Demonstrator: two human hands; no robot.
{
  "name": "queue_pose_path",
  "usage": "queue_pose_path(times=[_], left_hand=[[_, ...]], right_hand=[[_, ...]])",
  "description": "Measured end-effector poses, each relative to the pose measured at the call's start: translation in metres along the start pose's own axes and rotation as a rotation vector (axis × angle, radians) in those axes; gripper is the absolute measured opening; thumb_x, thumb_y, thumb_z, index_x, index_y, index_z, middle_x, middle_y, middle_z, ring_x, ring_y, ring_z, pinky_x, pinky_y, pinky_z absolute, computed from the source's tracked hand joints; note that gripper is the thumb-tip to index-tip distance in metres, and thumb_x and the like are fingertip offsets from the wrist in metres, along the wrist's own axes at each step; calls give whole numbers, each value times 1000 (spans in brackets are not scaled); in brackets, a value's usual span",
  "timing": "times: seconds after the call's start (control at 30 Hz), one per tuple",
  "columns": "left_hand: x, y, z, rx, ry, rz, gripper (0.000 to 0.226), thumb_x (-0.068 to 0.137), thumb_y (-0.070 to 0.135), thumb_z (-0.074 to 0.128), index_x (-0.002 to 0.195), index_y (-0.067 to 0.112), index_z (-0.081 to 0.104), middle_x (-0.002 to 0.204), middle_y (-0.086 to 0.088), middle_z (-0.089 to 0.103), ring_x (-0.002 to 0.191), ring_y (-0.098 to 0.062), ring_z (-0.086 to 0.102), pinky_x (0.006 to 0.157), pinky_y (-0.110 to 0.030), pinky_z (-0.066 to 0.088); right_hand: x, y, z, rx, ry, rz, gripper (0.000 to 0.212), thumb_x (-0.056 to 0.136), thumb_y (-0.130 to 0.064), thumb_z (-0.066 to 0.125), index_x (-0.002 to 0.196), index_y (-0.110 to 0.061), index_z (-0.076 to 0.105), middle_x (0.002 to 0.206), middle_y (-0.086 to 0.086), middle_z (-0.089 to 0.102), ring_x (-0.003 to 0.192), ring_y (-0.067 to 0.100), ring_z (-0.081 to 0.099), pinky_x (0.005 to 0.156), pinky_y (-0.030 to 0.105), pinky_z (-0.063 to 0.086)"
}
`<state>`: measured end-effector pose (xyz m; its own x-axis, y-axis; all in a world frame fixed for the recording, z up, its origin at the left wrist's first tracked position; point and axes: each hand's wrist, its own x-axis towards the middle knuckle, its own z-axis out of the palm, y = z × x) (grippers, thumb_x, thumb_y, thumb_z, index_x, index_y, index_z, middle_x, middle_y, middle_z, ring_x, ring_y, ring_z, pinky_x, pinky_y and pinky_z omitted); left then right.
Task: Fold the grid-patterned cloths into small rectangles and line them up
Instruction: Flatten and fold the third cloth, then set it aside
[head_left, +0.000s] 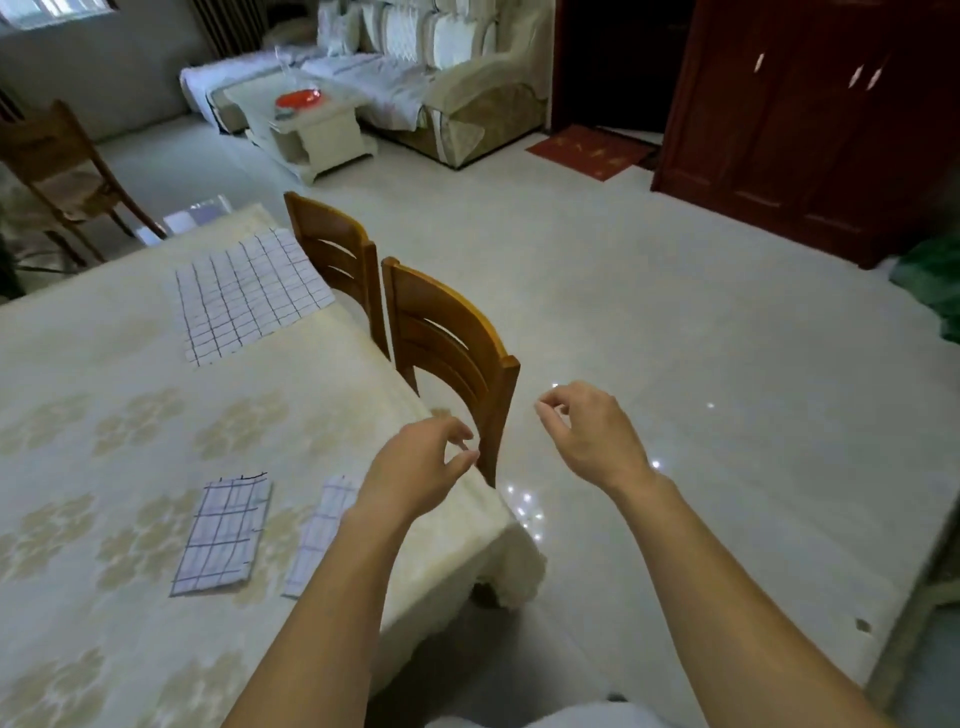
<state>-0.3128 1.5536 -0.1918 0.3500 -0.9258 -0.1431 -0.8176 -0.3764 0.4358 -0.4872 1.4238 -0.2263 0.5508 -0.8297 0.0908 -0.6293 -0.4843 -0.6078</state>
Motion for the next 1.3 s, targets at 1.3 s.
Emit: queue_pose_path(times=[1.3], left_hand=[[455, 50, -45, -94, 187, -288, 36, 98, 48, 56, 130, 31, 59, 124, 12, 65, 111, -7, 60, 94, -29, 52]], right_hand=[[497, 129, -53, 47, -154, -321, 17, 98, -30, 58, 104, -23, 72, 102, -11, 67, 92, 5, 60, 79, 18, 42]])
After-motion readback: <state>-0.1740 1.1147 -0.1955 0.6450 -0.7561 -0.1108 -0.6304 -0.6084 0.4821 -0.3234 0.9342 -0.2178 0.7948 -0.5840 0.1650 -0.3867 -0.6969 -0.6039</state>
